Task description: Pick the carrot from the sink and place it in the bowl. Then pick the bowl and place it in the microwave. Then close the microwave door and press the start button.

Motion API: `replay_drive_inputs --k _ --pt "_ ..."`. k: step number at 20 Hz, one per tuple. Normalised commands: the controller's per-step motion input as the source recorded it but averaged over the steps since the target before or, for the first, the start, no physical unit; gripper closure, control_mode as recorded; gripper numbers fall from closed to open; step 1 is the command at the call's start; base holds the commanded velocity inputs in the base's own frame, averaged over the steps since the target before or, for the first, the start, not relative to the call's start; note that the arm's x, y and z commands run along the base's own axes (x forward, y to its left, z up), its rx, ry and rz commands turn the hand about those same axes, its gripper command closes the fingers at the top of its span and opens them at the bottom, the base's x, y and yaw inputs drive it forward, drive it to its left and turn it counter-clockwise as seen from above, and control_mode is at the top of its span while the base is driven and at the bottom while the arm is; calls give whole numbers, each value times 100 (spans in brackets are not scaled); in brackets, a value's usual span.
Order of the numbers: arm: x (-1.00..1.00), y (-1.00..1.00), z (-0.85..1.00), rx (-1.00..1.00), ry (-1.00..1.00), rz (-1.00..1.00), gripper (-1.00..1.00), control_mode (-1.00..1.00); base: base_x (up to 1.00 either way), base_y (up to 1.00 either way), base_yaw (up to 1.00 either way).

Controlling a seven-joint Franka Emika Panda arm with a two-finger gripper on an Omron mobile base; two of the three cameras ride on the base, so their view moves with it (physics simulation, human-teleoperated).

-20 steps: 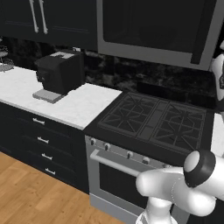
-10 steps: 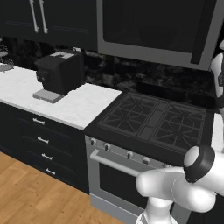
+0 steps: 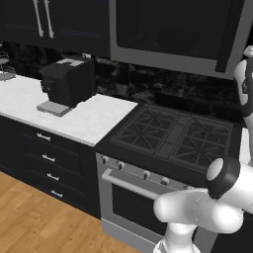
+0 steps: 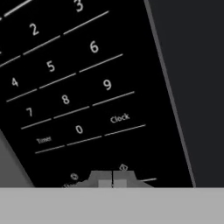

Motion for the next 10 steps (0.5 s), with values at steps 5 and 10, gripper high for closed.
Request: replay_drive_inputs --k 5,10 --pt "38 -36 -4 4 0 2 100 -100 0 0 0" --pt "-7 19 -5 -4 -5 1 100 -100 0 0 0"
